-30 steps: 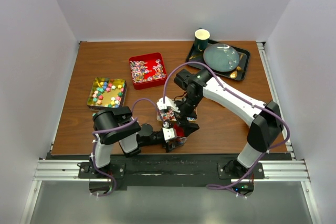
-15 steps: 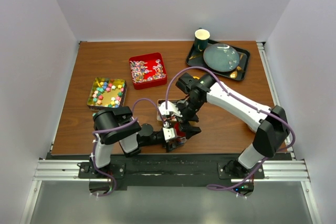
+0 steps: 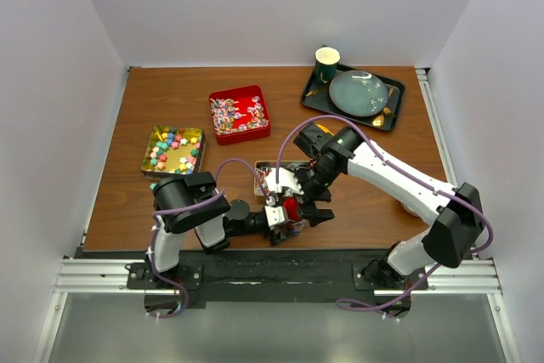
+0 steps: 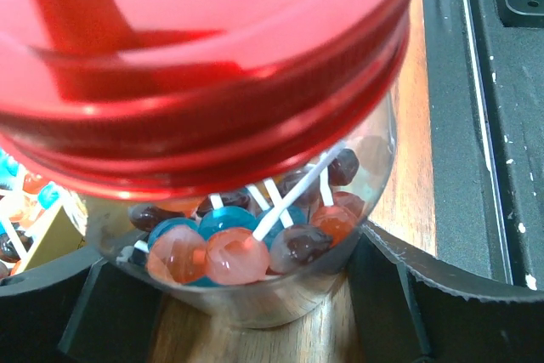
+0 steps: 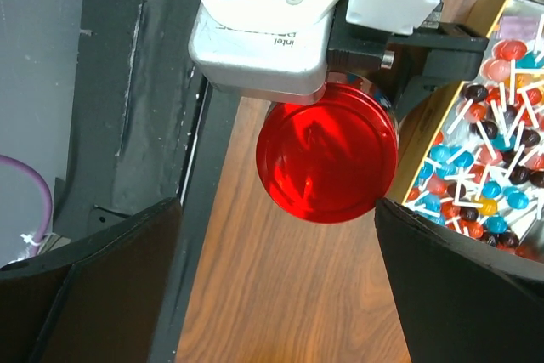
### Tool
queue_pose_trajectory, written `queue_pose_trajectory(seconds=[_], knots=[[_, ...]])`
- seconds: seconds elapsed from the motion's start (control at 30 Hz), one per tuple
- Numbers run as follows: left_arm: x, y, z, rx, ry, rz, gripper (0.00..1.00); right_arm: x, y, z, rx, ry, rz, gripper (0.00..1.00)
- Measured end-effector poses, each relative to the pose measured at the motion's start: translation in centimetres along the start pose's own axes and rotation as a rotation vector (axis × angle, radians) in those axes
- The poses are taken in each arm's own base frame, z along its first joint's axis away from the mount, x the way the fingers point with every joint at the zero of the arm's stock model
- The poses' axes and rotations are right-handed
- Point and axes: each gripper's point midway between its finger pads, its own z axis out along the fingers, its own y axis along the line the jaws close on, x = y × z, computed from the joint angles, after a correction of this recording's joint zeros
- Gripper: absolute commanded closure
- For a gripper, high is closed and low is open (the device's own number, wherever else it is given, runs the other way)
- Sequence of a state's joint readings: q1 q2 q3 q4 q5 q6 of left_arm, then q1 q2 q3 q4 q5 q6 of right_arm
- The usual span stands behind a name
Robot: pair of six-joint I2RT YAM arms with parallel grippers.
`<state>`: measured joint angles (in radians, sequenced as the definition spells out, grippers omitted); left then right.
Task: Pack the candies
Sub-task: Screw the bottle lid onto the packing bottle.
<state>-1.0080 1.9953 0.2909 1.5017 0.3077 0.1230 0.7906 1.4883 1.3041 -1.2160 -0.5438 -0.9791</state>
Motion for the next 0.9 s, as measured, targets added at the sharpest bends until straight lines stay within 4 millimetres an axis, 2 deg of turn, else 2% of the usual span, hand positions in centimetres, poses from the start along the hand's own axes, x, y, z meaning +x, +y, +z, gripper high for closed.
queue_pose_trajectory(seconds=[0.23, 0.3, 0.47, 0.63, 0.8, 0.9], knots=[[0.0, 0.0, 0.0, 0.002, 0.0, -0.001, 1.0, 1.4, 1.2, -1.3, -0.015, 0.038, 0.116, 0.02], [0.0, 0.0, 0.0, 0.003, 0.0, -0.001, 1.0, 1.2, 0.8, -1.9, 0.004, 0.039, 0.129, 0.01], [0.0, 0.0, 0.0, 0.004, 0.0, -0.001, 1.0, -0.9, -1.4, -2.8, 0.052, -0.005, 0.113, 0.01], [0.0, 0.0, 0.0, 0.004, 0.0, -0.001, 1.0, -1.9, -2.8, -0.9, -0.001, -0.027, 0.123, 0.01], [0.0, 0.0, 0.0, 0.003, 0.0, -0.001, 1.0, -2.5, -2.2, 1.1, -0.073, -0.01, 0.099, 0.01], [0.0, 0.0, 0.0, 0.003, 0.0, -0.001, 1.0, -2.9, -1.7, 1.4, -0.085, -0.009, 0.076, 0.01]])
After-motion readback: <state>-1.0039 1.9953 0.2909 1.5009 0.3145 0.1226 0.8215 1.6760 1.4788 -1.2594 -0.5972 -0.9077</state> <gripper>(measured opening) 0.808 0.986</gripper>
